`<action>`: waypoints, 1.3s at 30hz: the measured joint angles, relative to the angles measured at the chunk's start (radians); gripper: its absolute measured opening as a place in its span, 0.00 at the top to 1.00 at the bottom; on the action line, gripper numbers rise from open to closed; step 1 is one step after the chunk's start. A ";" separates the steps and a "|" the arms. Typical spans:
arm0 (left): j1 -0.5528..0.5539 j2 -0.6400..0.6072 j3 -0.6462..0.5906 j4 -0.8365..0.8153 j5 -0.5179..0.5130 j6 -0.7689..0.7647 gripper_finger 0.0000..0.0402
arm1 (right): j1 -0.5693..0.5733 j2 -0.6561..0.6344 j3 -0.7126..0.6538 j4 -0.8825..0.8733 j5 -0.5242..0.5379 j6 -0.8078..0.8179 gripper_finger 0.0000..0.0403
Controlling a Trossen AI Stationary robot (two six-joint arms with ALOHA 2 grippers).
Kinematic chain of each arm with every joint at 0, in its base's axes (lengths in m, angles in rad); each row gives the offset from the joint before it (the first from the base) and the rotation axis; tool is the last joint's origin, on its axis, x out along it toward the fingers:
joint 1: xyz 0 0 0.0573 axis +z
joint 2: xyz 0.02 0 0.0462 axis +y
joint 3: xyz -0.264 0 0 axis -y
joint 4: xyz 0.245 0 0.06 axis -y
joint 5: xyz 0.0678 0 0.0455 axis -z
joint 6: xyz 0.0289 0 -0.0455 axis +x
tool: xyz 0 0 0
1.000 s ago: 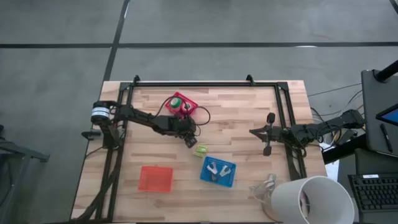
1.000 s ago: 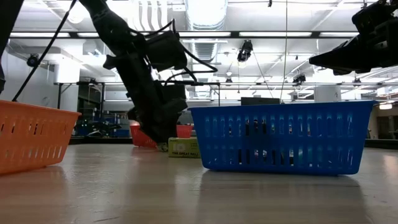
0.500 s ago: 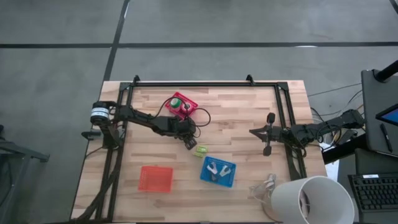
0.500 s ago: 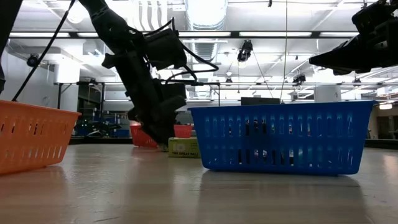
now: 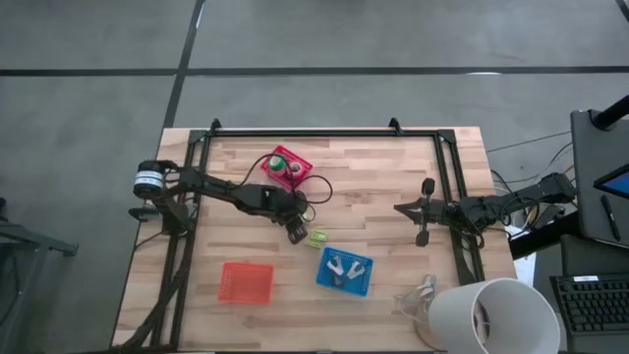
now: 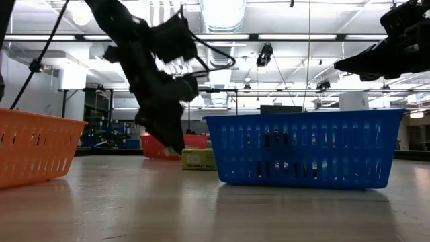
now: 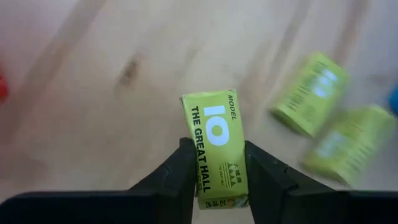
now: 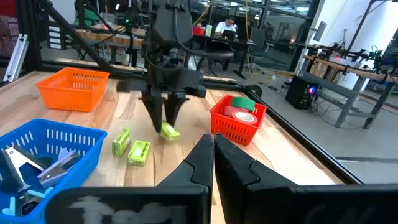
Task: Pick and place Stapler, Stapler remover, tape
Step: Put the top staples box into the orange bin
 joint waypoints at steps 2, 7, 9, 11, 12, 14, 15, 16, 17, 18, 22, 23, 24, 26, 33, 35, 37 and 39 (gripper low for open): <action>-0.013 -0.032 0.000 -0.031 0.030 -0.005 0.73 | 0.000 0.000 0.000 0.000 0.000 0.000 0.98; -0.066 -0.137 0.000 -0.131 0.137 -0.018 0.68 | 0.000 0.000 0.000 0.000 0.000 0.000 0.98; -0.100 -0.185 0.000 -0.174 0.188 -0.032 0.68 | 0.000 0.000 0.000 0.000 0.000 0.000 0.98; -0.137 -0.233 0.000 -0.224 0.233 -0.066 0.69 | 0.000 0.000 0.000 0.000 0.000 0.000 0.98; -0.159 -0.254 0.000 -0.247 0.240 -0.089 0.70 | 0.000 0.000 0.000 0.000 0.000 0.000 0.98; -0.209 -0.295 0.000 -0.296 0.239 -0.139 0.72 | 0.000 0.000 0.000 0.000 0.000 0.000 0.98; -0.236 -0.312 0.000 -0.318 0.235 -0.168 0.72 | 0.000 0.000 0.000 0.000 0.000 0.000 0.98; -0.265 -0.326 -0.001 -0.330 0.228 -0.201 0.72 | 0.000 0.000 0.000 0.000 0.001 0.000 0.98; -0.293 -0.339 -0.001 -0.338 0.216 -0.236 0.72 | 0.000 0.000 0.000 0.000 0.000 0.000 0.98; -0.324 -0.349 -0.001 -0.344 0.203 -0.273 0.72 | 0.000 0.000 0.000 -0.001 0.000 0.000 0.98; -0.458 -0.366 -0.001 -0.343 0.155 -0.411 0.68 | 0.000 0.000 0.000 -0.001 0.001 0.000 0.98; -0.493 -0.365 -0.001 -0.344 0.139 -0.448 0.68 | 0.000 0.000 0.000 -0.001 0.000 0.000 0.98; -0.525 -0.361 -0.001 -0.346 0.120 -0.483 0.67 | 0.000 0.000 0.000 -0.001 0.000 0.000 0.98; -0.584 -0.349 -0.001 -0.346 0.081 -0.529 0.67 | 0.000 0.000 0.000 -0.002 0.000 0.000 0.98; -0.661 -0.301 -0.002 -0.363 -0.050 -0.581 0.70 | 0.000 0.000 0.000 -0.008 0.000 0.000 0.98; -0.661 -0.286 -0.003 -0.365 -0.046 -0.598 0.70 | 0.000 0.000 0.000 -0.009 0.000 0.000 0.98; -0.661 -0.270 -0.003 -0.372 -0.039 -0.610 0.69 | 0.000 0.000 0.000 -0.010 0.000 0.000 0.98; -0.661 -0.254 -0.003 -0.398 -0.011 -0.616 0.68 | 0.000 0.000 0.000 -0.010 0.000 0.000 0.98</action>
